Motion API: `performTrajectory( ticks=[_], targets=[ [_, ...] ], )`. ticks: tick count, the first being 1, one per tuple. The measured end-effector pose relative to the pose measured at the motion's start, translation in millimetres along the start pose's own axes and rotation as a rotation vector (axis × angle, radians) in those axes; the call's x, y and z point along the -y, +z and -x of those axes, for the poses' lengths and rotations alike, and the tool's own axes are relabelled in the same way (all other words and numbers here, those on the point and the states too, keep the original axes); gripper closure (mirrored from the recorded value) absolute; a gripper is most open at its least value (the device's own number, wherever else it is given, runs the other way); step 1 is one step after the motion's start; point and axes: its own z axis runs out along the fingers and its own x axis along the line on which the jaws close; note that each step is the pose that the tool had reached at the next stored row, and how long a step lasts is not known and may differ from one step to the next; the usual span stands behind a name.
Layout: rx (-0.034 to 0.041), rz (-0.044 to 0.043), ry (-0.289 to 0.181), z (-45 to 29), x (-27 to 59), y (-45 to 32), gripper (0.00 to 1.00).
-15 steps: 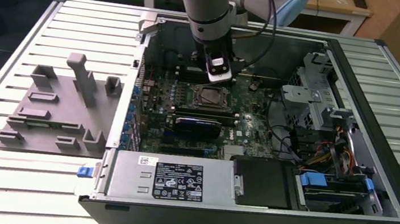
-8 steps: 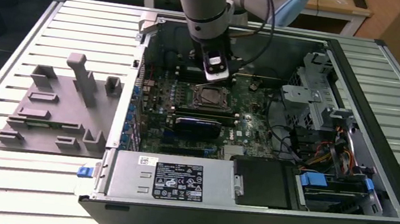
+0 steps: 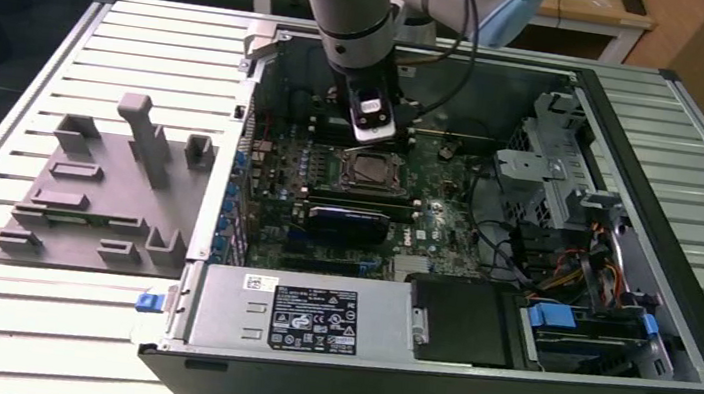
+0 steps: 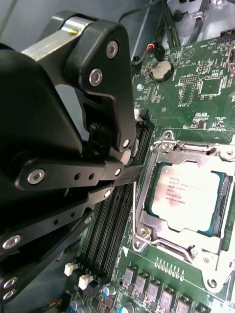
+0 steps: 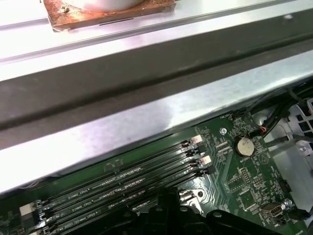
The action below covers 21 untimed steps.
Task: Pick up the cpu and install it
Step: 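Install the first cpu locking lever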
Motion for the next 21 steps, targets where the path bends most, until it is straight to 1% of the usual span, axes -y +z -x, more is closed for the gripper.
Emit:
performTrajectory(
  ticks=[6,12,21],
  targets=[
    [-0.0002,0.0008,0.002,-3.1,0.7,0.8,0.89],
    [0.0005,0.0008,0.004,-4.7,-1.2,3.5,0.89],
    [0.0024,-0.0008,0.01,-3.2,-1.4,6.7,0.89]
  ],
)
